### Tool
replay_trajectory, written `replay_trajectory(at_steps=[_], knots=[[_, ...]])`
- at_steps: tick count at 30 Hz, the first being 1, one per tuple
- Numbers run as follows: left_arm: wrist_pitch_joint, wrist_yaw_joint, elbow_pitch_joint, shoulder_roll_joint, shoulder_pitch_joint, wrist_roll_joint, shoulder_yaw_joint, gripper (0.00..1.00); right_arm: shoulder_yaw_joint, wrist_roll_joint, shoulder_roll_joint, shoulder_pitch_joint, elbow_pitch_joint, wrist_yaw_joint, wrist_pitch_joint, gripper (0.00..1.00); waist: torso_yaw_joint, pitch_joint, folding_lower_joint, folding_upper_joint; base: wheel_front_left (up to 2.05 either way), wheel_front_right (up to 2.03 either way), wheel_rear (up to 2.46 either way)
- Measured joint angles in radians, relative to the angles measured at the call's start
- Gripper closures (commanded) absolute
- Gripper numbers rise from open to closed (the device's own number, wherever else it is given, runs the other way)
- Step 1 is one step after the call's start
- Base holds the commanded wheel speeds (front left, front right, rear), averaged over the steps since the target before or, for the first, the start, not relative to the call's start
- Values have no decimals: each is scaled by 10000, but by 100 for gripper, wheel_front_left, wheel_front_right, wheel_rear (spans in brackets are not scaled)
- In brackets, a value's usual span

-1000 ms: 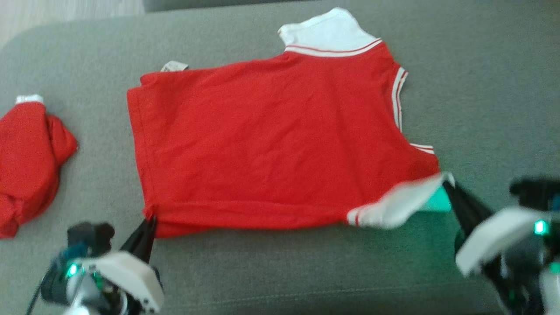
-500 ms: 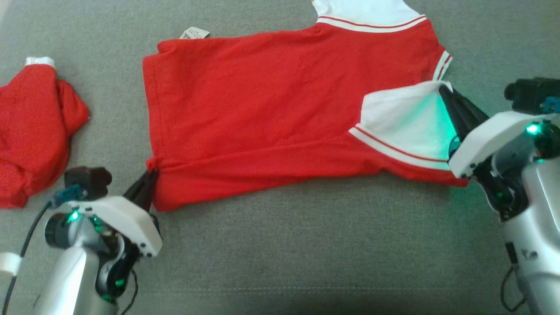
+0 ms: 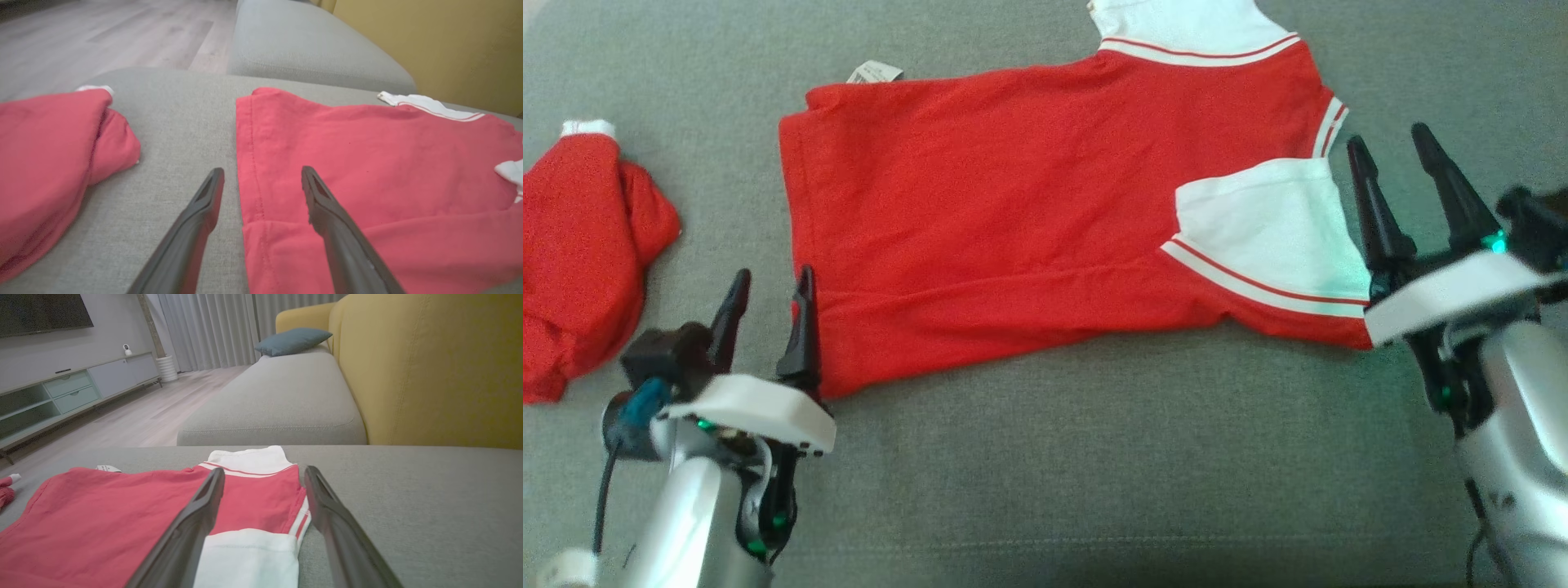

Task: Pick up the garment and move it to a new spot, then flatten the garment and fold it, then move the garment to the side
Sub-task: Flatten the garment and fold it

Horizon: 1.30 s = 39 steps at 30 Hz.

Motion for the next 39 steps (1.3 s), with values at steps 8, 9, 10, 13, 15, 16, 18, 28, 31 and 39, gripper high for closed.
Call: replay_trajectory(at_steps=[8, 9, 10, 13, 15, 16, 18, 28, 31, 39], knots=[[-846, 842, -1256, -171, 838, 765, 13, 0, -1028, -1317, 579, 2230, -2100, 0, -176, 0, -146, -437, 0, 0, 0, 0, 0], [-848, 943, -1446, -169, 946, 846, 0, 0, -1135, -1409, 723, 2533, -2374, 0, -77, 0, -158, -492, 0, 0, 0, 0, 0], [-848, 1018, -1592, -157, 1051, 959, -19, 0, -1225, -1519, 836, 2831, -2637, 0, 52, 0, -170, -546, 0, 0, 0, 0, 0], [-819, 1101, -1868, -127, 1396, 1028, -63, 0, -1394, -1797, 1110, 3611, -3302, 0, 433, 0, -227, -706, 0, 0, 0, 0, 0], [-773, 1166, -2015, -113, 1662, 1066, -92, 0, -1469, -1827, 1323, 4024, -3661, 0, 619, 0, -266, -821, 0, 0, 0, 0, 0], [-765, 1231, -2090, -102, 1794, 1133, -109, 0, -1521, -1893, 1429, 4204, -3808, 0, 698, 0, -283, -874, 0, 0, 0, 0, 0], [-729, 1327, -2176, -86, 2028, 1218, -155, 0, -1726, -1992, 1634, 4535, -4000, 0, 855, 0, -309, -960, 0, 0, 0, 0, 0], [-667, 1498, -2355, -77, 2255, 1193, -280, 0, -2082, -2224, 1994, 5236, -4508, 0, 1172, 0, -412, -1144, 0, 0, 0, 0, 0], [-658, 1498, -2359, -71, 2255, 1193, -309, 0, -2109, -2224, 2008, 5234, -4562, 0, 1208, 0, -419, -1152, 0, 0, 0, 0, 0], [-31, 1294, -1862, 36, 2232, 989, -430, 0, -2389, -2234, 1941, 5173, -3917, 0, 1812, 0, -414, -881, 0, 0, 0, 0, 0]])
